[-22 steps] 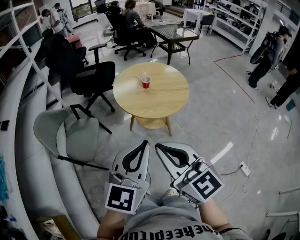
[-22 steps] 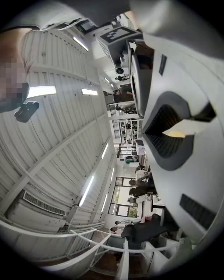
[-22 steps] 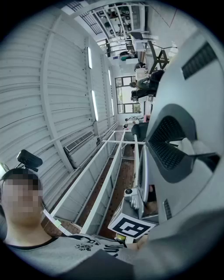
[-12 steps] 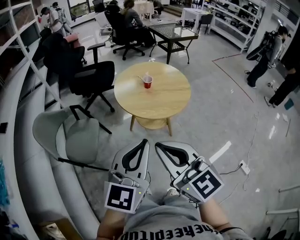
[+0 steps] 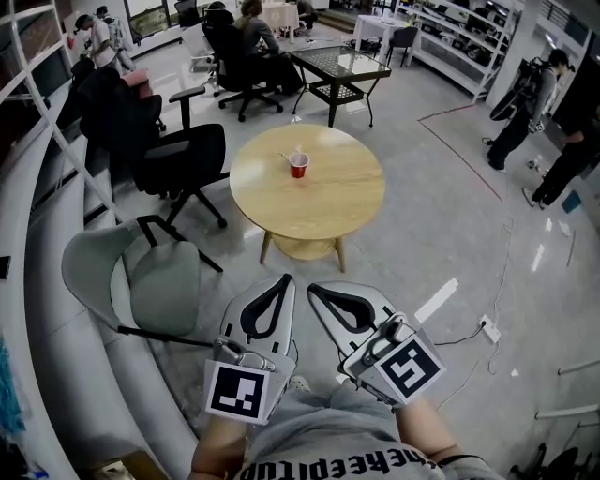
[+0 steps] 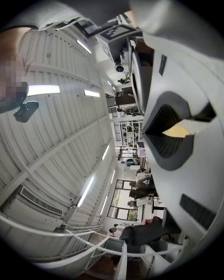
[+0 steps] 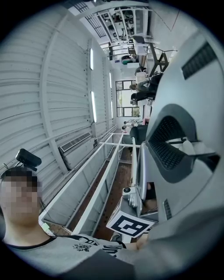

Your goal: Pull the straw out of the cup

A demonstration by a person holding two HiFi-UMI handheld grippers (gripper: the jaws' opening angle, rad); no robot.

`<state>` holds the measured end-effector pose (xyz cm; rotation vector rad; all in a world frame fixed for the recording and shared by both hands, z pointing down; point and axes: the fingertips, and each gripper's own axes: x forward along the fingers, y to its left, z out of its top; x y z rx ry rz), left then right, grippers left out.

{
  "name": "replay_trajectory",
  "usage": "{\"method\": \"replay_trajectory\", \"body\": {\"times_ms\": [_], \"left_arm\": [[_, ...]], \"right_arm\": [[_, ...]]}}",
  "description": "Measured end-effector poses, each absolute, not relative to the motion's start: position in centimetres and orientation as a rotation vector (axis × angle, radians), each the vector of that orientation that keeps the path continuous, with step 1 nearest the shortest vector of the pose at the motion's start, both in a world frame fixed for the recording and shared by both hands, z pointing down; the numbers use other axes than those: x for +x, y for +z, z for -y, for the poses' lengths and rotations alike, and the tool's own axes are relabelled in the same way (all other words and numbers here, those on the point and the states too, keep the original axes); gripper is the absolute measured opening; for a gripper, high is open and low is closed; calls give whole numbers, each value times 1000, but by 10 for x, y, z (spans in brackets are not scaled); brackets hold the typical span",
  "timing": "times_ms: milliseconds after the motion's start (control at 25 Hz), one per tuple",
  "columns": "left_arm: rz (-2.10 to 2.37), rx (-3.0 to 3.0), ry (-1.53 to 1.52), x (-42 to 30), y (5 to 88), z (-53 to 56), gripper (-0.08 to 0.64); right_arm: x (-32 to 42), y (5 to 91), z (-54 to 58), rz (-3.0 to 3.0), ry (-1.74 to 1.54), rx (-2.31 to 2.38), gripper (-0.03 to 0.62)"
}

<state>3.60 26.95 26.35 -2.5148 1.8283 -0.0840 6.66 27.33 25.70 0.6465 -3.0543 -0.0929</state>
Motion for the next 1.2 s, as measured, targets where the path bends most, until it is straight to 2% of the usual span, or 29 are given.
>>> {"method": "replay_trajectory", "body": {"times_ms": [640,1200], "left_arm": [[-1895,-2448,-95,-14,270,-232,20],[-1995,-2375,-105,-22,264,-116,20]], "right_arm": [[40,270,-219,2990,-78,739,15],[29,269,-100,3015,-26,617,28]]}}
